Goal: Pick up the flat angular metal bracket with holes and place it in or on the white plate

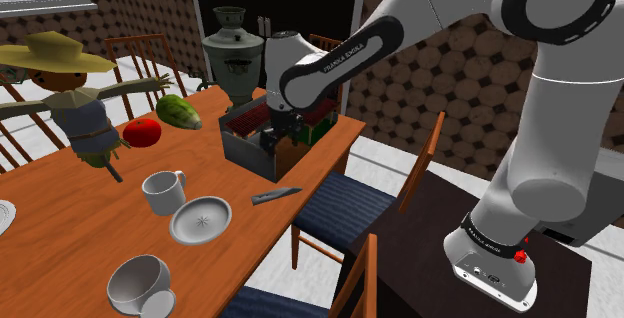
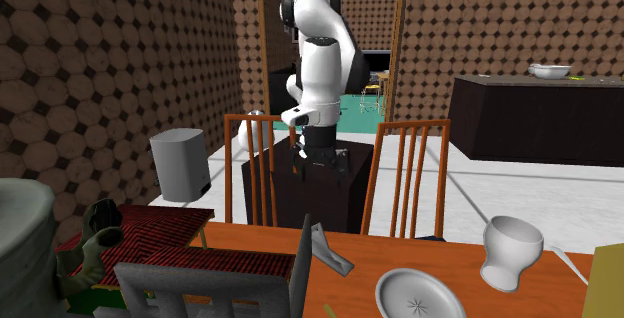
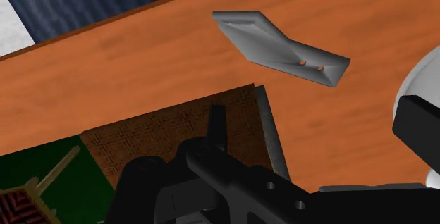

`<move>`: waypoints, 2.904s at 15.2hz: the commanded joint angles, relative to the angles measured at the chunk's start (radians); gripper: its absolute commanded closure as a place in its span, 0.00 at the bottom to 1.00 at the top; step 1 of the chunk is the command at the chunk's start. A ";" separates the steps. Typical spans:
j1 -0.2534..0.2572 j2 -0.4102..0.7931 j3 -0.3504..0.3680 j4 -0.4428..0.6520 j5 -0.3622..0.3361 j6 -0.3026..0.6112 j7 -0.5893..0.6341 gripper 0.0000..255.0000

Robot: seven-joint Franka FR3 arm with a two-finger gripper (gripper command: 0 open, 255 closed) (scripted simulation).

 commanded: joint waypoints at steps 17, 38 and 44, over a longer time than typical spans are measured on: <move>0.057 0.244 -0.016 0.131 -0.068 0.095 0.063 0.00; -0.156 0.413 0.131 0.144 -0.131 0.127 -0.689 0.00; -0.141 0.470 0.115 0.150 -0.155 0.176 -0.674 0.00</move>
